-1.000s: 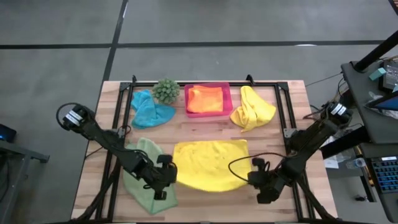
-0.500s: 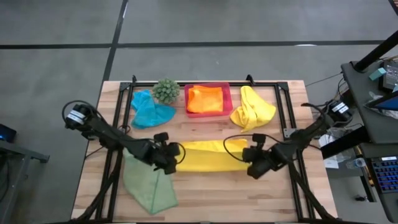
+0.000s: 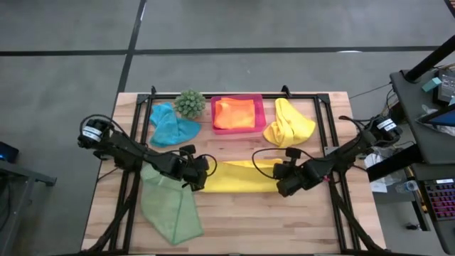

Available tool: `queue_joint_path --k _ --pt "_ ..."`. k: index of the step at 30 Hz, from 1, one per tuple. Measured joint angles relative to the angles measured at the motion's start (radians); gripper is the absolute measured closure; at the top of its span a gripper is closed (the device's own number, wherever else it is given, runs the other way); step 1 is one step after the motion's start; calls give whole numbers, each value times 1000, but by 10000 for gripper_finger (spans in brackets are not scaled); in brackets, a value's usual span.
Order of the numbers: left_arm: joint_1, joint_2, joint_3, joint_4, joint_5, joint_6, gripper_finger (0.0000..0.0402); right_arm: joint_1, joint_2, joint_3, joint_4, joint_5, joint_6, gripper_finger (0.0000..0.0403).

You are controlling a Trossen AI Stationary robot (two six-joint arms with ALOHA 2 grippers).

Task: Fold microfiber towels
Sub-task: Fold the bottom yellow microfiber towel

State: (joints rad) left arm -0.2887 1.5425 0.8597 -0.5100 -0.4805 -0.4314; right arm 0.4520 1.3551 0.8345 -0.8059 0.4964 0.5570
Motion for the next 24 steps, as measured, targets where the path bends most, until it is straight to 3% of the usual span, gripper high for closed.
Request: queue_joint_path --k 11,19,24 --pt "33 0 -1 5 0 21 402 -17 23 -1 7 36 -45 389" --pt "58 0 -2 5 -8 21 399 -60 23 -1 3 37 -40 318" --pt "61 0 -2 5 -8 19 358 -83 14 -1 0 39 -37 281"
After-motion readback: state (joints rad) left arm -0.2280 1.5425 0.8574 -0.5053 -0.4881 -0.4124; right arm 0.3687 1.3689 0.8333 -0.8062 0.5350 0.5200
